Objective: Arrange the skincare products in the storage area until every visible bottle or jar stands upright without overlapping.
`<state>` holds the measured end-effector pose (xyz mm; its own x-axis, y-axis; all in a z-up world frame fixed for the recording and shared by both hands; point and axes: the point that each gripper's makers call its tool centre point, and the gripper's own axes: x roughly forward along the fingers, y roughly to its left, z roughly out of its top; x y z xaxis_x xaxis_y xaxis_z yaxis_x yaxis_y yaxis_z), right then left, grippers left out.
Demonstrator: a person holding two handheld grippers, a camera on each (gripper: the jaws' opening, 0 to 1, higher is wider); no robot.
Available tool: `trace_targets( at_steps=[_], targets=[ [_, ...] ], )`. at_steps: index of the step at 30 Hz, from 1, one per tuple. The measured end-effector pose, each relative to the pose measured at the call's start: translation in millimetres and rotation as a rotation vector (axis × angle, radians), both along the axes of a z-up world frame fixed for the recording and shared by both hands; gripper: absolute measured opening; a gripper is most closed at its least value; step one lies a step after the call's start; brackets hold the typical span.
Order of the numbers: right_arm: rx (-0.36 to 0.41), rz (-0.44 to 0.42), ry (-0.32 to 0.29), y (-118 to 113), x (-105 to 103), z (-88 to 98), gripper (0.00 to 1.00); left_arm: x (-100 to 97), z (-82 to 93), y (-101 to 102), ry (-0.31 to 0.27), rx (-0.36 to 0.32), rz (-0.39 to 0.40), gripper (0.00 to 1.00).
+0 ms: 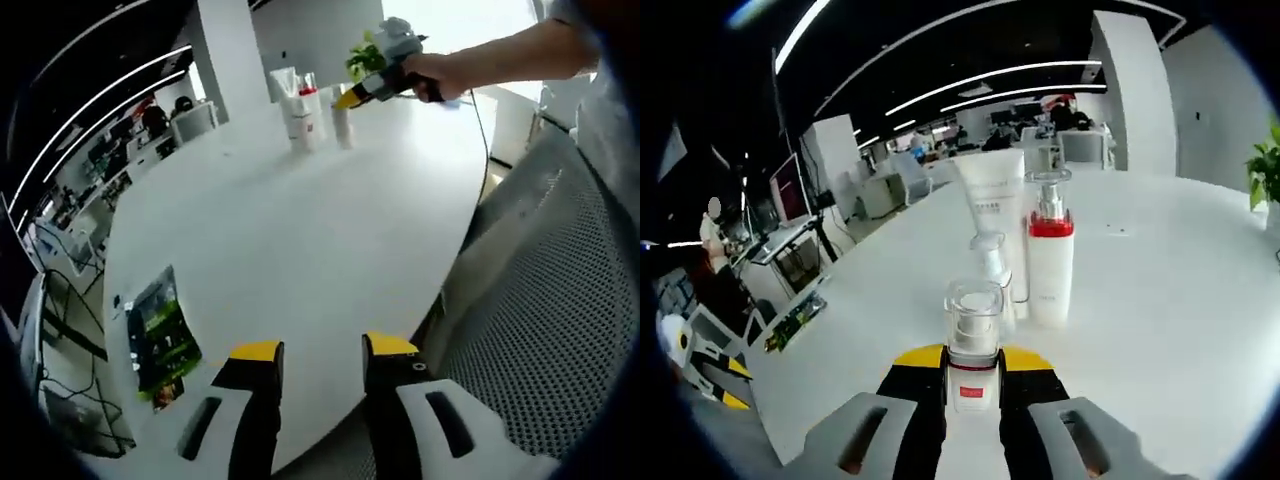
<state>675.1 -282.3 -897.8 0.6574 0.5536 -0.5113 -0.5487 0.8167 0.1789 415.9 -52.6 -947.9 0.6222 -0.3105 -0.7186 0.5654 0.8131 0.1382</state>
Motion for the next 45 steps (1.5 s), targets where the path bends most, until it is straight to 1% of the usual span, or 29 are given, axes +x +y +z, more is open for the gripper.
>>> trace_targets(
  at_steps=[5, 6, 13, 17, 20, 22, 24, 26, 28, 32, 40, 41, 45],
  targets=[
    [-0.033, -0.031, -0.019, -8, 19, -6.3, 0.13, -1.9, -2.8, -1, 0.012, 0.005, -0.011, 0.29],
    [-0.034, -0.034, -0.019, -8, 21, -6.6, 0.13, -2.0, -3.1, -1, 0.015, 0.005, -0.011, 0.29],
    [-0.049, -0.087, -0.039, -17, 49, -11.6, 0.13, -3.6, -5.3, -1, 0.027, 0.007, -0.014, 0.28],
    [-0.054, -0.117, -0.055, -20, 60, -12.1, 0.13, -3.8, -5.5, 0, 0.028, 0.008, -0.014, 0.27],
    [-0.067, -0.122, -0.068, -18, 64, -12.0, 0.13, -4.0, -6.5, 0, 0.031, 0.011, -0.015, 0.27],
    [-0.09, -0.117, -0.091, -19, 69, -12.1, 0.13, -4.1, -6.9, 0, 0.034, 0.011, -0.014, 0.27],
    [-0.106, -0.123, -0.109, -18, 70, -11.9, 0.13, -4.2, -7.0, 0, 0.035, 0.014, -0.015, 0.27],
    [-0.113, -0.136, -0.115, -18, 70, -10.9, 0.13, -4.4, -7.5, 0, 0.037, 0.015, -0.016, 0.26],
    [-0.161, -0.139, -0.147, -20, 72, -10.6, 0.13, -4.7, -7.9, 1, 0.04, 0.018, -0.016, 0.26],
    [-0.158, -0.177, -0.155, -22, 74, -11.3, 0.13, -4.6, -8.6, 1, 0.04, 0.021, -0.015, 0.26],
    [-0.162, -0.216, -0.174, -23, 73, -11.3, 0.13, -4.9, -9.2, 1, 0.043, 0.025, -0.017, 0.25],
    [-0.152, -0.24, -0.181, -23, 74, -11.5, 0.13, -5.2, -9.1, 1, 0.044, 0.023, -0.019, 0.25],
    [-0.155, -0.259, -0.177, -22, 74, -11.4, 0.13, -5.2, -9.4, 1, 0.043, 0.023, -0.02, 0.25]
  ],
)
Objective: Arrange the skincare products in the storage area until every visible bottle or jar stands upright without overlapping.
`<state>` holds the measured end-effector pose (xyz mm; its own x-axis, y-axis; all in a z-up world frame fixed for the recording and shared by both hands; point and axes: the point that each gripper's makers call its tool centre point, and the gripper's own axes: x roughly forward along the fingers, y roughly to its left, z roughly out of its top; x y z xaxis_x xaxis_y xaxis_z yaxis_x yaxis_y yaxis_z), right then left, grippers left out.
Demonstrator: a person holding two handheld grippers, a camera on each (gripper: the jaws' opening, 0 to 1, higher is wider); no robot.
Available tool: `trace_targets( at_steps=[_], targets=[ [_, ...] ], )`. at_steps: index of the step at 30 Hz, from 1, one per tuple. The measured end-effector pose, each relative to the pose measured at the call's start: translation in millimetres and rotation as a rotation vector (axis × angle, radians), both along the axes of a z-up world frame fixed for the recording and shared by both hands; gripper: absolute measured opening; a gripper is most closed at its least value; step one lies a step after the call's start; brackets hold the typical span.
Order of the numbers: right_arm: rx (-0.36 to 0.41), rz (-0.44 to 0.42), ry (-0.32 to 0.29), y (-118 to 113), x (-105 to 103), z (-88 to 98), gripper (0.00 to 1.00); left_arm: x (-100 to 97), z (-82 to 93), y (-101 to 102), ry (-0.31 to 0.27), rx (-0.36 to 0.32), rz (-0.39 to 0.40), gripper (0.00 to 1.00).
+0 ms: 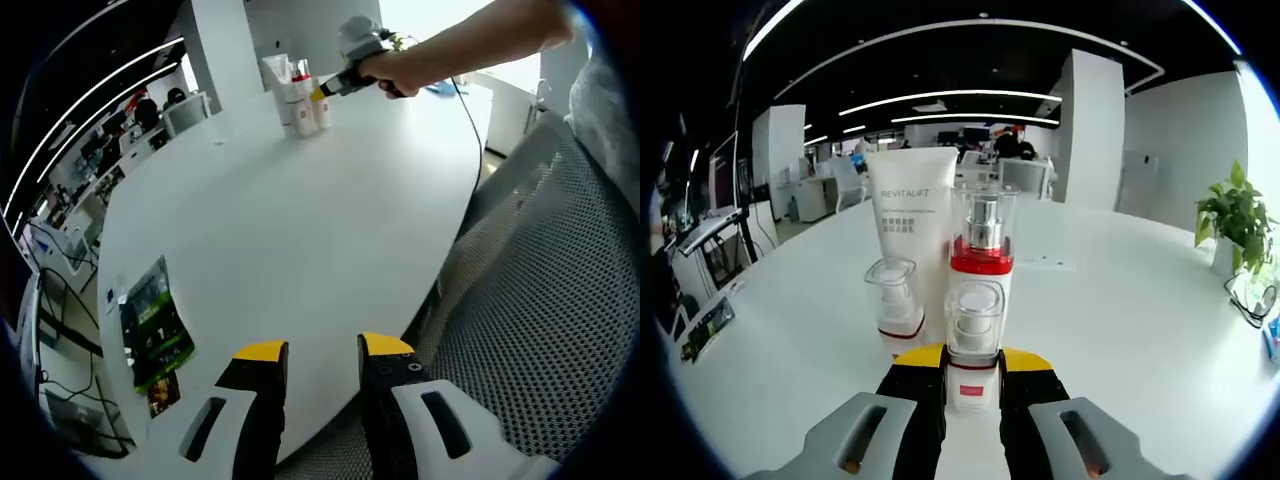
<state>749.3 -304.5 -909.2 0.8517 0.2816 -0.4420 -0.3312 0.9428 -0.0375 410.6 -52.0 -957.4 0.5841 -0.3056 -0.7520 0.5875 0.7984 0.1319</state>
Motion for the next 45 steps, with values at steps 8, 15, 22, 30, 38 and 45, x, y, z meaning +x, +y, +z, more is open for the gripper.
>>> trace_targets(
  at_steps=[8, 15, 22, 30, 38, 45],
  targets=[
    [0.006, -0.042, 0.001, -0.3, 0.8, -2.0, 0.13, -0.4, 0.6, -0.6, 0.0, -0.002, -0.002, 0.25],
    [0.007, -0.071, 0.006, 1.2, 0.1, -2.0, 0.13, -0.5, 0.5, -0.8, 0.0, -0.002, -0.003, 0.24],
    [-0.009, -0.089, 0.01, 1.9, 0.3, -3.3, 0.14, -1.1, 0.2, -1.2, 0.002, -0.005, -0.005, 0.24],
    [0.007, -0.099, 0.021, 4.4, 1.0, -4.1, 0.14, -1.3, 0.2, -0.9, 0.002, -0.005, -0.005, 0.24],
    [0.015, -0.097, 0.033, 4.5, 0.3, -4.7, 0.14, -1.5, -0.4, -0.2, 0.004, -0.002, -0.006, 0.24],
    [0.003, -0.091, 0.04, 3.2, -7.3, -5.2, 0.21, -1.3, -0.4, 0.8, 0.004, 0.004, -0.003, 0.24]
  ],
)
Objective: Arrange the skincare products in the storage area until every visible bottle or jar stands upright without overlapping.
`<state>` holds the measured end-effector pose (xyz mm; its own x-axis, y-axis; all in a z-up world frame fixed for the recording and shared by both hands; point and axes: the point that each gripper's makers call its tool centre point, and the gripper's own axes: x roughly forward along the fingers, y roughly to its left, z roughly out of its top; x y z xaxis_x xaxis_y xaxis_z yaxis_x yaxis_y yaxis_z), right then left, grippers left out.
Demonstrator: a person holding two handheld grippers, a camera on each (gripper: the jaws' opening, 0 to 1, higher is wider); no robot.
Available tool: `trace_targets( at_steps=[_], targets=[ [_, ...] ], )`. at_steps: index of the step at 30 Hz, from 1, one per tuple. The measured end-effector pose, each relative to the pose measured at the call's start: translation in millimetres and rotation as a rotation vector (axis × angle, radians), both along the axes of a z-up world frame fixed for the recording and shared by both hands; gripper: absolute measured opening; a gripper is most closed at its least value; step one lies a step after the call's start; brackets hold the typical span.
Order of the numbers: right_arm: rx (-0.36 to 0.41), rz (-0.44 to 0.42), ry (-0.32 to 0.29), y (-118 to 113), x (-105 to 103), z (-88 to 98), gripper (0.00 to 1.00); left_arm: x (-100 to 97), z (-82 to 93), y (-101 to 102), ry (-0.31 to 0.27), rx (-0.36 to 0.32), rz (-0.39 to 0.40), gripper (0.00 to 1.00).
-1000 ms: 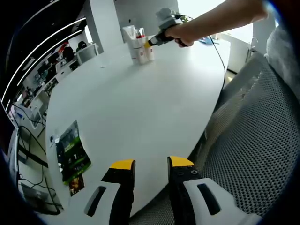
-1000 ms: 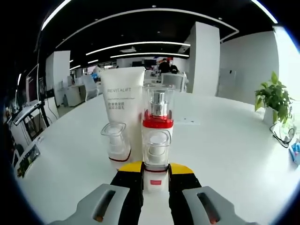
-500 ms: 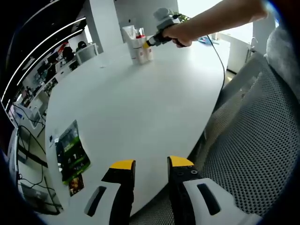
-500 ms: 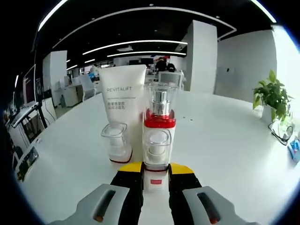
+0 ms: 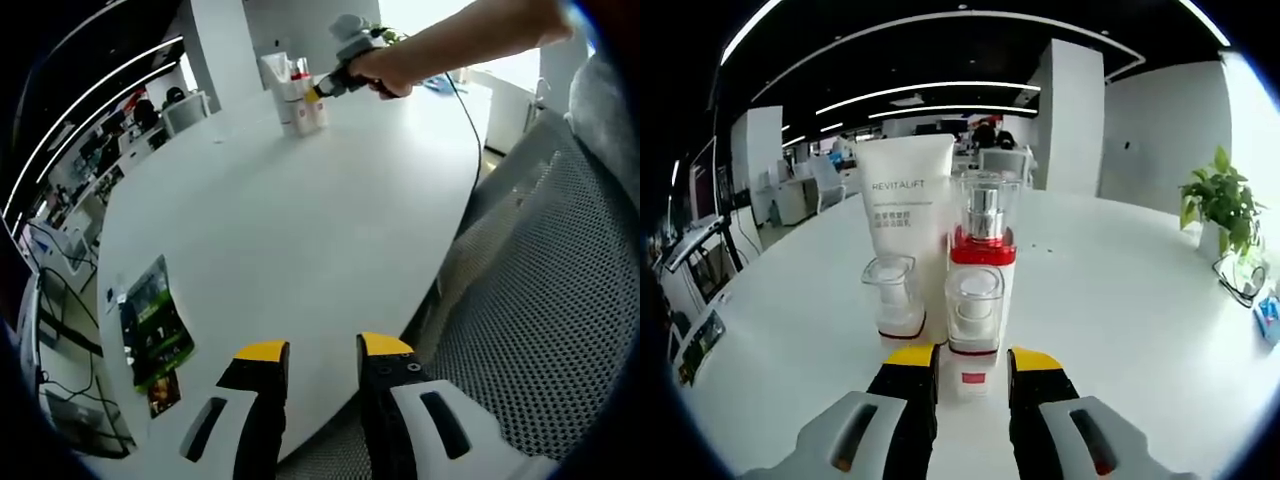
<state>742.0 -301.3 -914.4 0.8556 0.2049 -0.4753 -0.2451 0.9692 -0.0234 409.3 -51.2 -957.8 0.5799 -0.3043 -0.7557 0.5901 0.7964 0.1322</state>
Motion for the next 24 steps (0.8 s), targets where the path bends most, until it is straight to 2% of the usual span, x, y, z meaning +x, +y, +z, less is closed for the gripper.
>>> trace_targets(
  at_steps=[6, 10, 13, 16, 19, 24],
  targets=[
    [0.009, 0.013, 0.0, -5, -16, 3.8, 0.22, 0.7, -0.4, 1, -0.003, 0.008, 0.002, 0.24],
    [0.039, 0.052, 0.013, -3, -35, 3.9, 0.31, 0.2, -1.0, 2, -0.001, 0.015, 0.002, 0.24],
    [0.053, 0.085, 0.013, 0, -51, 4.3, 0.34, 0.0, -1.4, 3, -0.002, 0.025, -0.001, 0.24],
    [0.118, 0.111, 0.032, 7, -70, 4.8, 0.39, -0.8, -2.8, 4, 0.004, 0.036, -0.004, 0.26],
    [0.137, 0.14, 0.03, 15, -86, 6.9, 0.46, 0.2, -2.2, 5, -0.003, 0.038, 0.0, 0.26],
    [0.187, 0.258, 0.078, 46, -124, 4.4, 0.49, 3.8, 0.5, 8, -0.012, 0.018, 0.036, 0.28]
  ],
)
